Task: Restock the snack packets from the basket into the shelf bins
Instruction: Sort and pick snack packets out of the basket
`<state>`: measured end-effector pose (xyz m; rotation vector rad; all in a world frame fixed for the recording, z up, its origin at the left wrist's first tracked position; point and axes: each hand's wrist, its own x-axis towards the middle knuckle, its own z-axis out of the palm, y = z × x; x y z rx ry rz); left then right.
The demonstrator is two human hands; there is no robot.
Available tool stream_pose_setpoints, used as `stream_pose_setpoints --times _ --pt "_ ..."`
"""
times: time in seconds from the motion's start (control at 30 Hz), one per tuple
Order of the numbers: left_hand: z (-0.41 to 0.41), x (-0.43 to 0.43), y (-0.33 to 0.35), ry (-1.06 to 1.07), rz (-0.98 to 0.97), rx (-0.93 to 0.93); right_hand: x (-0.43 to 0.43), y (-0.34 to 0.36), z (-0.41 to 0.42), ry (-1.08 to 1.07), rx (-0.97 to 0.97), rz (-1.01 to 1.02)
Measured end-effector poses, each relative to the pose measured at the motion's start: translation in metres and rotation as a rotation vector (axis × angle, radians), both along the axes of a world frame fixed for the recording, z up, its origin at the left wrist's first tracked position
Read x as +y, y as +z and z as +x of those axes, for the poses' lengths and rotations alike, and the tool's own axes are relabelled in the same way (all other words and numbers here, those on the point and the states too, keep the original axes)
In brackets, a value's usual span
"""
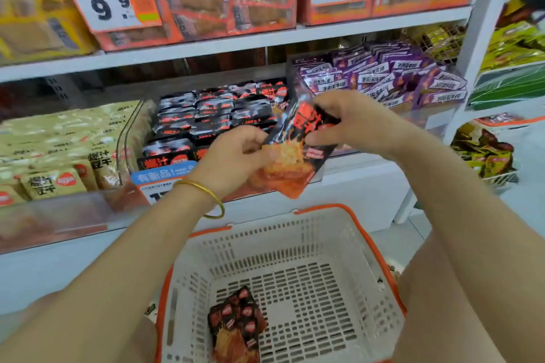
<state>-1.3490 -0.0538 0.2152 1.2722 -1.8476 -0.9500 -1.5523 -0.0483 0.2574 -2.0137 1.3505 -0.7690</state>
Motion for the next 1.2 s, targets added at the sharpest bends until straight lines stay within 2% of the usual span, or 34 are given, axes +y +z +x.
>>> stream_pose_setpoints --times 0.03,0.1,0.2,0.3,0.47,0.6,0.73,0.9,1.03,1.13,1.2 --pt "-0.002 -0.007 0.011 0.089 -0.081 0.040 -0.007 0.015 0.000 -0.058 0.039 -0.139" --pt "-0.003 -0.022 0.026 0.222 -0.244 -0.040 -0.025 0.031 0.002 -0.178 0.135 -0.374" --pt "-0.001 -0.053 0.030 0.255 -0.311 -0.392 -0.054 0.030 0.015 -0.382 0.440 -0.545" --pt "-0.007 -0.083 0.017 0.146 -0.266 -0.686 -0.087 0.011 0.036 -0.427 0.655 -0.524" --pt "-0.015 -0.119 -0.003 0.058 -0.159 -0.965 -0.150 -0.021 0.055 -0.450 0.764 -0.342" --pt "-0.012 -0.127 -0.015 0.033 -0.091 -0.953 -0.189 -0.030 0.064 -0.366 0.853 -0.176" --pt "-0.011 -0.125 -0.017 0.047 -0.081 -0.925 -0.218 -0.037 0.069 -0.296 0.913 -0.145" --pt "-0.011 -0.123 -0.016 0.045 -0.061 -0.897 -0.245 -0.049 0.065 -0.174 1.008 -0.209" --pt "-0.010 -0.122 -0.016 0.043 -0.043 -0.893 -0.240 -0.048 0.062 -0.166 1.083 -0.258" --pt "-0.010 -0.122 -0.016 0.043 -0.041 -0.897 -0.226 -0.049 0.067 -0.196 1.186 -0.455" --pt "-0.010 -0.122 -0.016 0.040 -0.043 -0.900 -0.221 -0.051 0.068 -0.247 1.158 -0.529"
